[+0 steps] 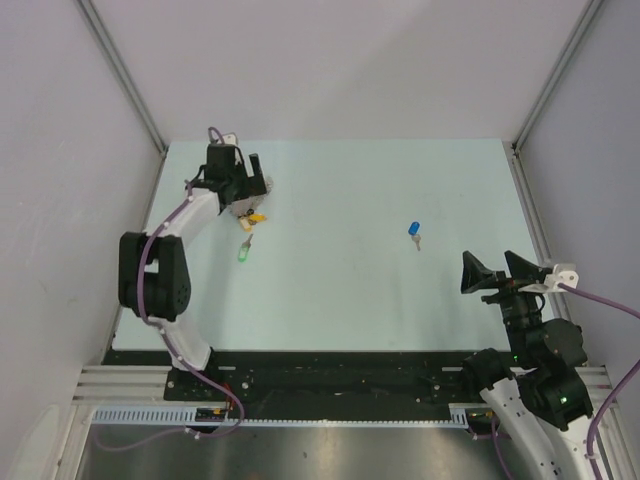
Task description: Put the keys on the keyring
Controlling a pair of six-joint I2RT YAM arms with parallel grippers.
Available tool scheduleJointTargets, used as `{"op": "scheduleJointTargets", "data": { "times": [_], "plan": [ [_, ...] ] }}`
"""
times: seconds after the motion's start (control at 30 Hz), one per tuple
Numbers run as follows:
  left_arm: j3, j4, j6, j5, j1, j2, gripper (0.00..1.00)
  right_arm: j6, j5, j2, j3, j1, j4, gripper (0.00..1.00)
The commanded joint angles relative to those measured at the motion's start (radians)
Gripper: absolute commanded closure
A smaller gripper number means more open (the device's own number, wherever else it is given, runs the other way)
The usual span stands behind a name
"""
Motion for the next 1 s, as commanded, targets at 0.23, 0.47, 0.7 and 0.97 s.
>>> {"op": "scheduleJointTargets", "data": {
  "times": [0.23,0.47,0.7,0.97],
  "plan": [
    [0.304,-0.02,-0.041,0.056,0.055,0.301,0.0,-0.011,-0.014,-0.006,0.012,0.043,0.009,0.0],
    [0.445,-0.117,-0.041,0.111,0.058,0.455,0.0,-0.012,-0.022,0.0,0.012,0.046,0.008,0.0],
    [0.452,-0.163,-0.07,0.177,0.051,0.503,0.0,-0.012,-0.014,0.002,0.012,0.048,0.006,0.0],
    [0.45,-0.221,-0.053,0.264,-0.032,0.507,0.0,-0.014,-0.023,0.0,0.012,0.048,0.009,0.0]
  ]
}}
